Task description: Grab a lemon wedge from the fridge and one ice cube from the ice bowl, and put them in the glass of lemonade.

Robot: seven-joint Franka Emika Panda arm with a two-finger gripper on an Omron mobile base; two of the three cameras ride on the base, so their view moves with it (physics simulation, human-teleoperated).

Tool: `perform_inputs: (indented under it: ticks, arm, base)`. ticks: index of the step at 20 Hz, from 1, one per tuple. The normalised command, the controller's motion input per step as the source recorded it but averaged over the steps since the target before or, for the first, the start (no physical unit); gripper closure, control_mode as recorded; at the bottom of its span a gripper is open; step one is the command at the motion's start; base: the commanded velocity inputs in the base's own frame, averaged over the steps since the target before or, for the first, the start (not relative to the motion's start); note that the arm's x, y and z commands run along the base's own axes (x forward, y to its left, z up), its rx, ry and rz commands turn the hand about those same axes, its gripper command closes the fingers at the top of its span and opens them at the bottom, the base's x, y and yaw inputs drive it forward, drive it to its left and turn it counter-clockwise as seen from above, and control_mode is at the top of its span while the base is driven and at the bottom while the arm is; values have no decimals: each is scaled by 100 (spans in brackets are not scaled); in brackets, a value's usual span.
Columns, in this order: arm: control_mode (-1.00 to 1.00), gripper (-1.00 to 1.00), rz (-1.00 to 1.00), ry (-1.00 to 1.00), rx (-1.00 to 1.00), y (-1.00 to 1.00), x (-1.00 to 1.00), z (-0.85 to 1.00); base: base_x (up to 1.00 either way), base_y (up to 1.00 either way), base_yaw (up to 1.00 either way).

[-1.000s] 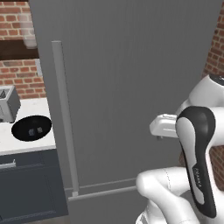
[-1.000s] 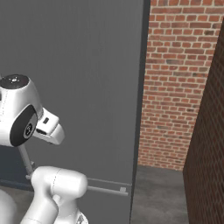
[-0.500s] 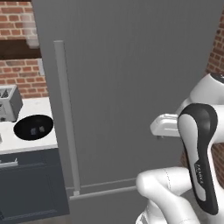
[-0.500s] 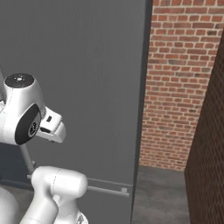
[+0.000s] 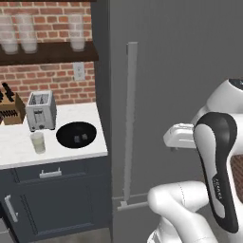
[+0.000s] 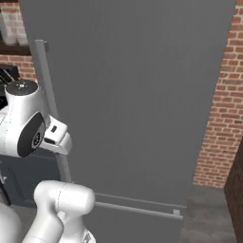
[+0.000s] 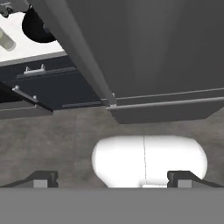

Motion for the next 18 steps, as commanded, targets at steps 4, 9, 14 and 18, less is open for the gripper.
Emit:
perform_inputs:
  ticks: [4,9,14,18]
  arm:
    - [100,-100,0,0,0,0,0,0]
    - [100,-100,0,0,0,0,0,0]
    - [100,-100,0,0,0,0,0,0]
    - [100,-100,0,0,0,0,0,0]
  base:
    - [0,25,-10]
    - [-23,-1,-15]
    - [-31,0,-21]
    - [-52,1,-13]
